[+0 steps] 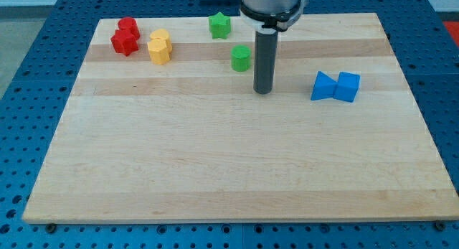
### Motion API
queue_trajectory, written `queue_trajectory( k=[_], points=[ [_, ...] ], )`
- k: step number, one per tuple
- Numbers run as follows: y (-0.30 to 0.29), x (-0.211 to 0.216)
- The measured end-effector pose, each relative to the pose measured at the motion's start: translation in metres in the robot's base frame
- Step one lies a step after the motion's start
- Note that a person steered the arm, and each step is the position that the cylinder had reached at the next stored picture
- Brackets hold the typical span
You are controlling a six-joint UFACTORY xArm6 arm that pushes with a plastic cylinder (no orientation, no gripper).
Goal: Push the green circle towards the bottom side of the green star
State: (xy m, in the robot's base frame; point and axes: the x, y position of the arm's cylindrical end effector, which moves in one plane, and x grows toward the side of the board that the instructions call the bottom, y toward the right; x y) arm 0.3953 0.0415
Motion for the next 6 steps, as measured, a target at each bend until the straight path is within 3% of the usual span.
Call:
queue_trajectory(
  k=[3, 6],
  points=[
    [-0.006, -0.048],
    [-0.032, -0.042]
  ],
)
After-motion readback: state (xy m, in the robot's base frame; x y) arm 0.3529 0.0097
